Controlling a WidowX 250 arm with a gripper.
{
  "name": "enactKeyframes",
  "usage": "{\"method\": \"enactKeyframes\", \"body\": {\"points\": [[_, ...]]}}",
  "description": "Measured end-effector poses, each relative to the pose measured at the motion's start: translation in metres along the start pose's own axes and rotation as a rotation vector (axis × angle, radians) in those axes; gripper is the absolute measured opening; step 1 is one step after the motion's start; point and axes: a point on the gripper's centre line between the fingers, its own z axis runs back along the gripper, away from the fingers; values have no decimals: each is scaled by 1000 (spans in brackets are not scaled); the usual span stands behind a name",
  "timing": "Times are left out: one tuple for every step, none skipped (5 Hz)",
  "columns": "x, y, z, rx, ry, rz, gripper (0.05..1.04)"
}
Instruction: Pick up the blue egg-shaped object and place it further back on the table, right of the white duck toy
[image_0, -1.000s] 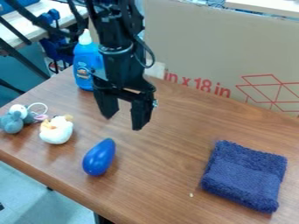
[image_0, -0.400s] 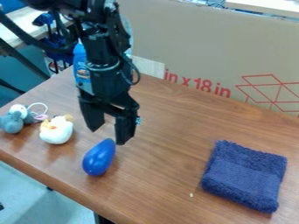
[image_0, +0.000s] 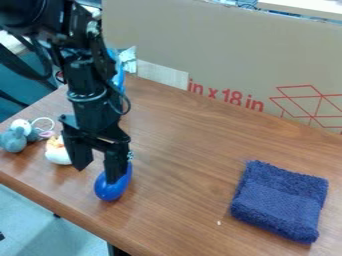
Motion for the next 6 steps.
{"method": "enactKeyframes", "body": {"points": [[1,4,-5,-41,-46,2,1005],[9,-1,-10,-97,-123,-8,1005],[14,-7,-17,-141,-140,-27,1005],[12,-8,-28,-155,-104,-23,1005],[8,2,-39,-123,-28,18,1005],[7,12,-43,-107,-16,67,968]]}}
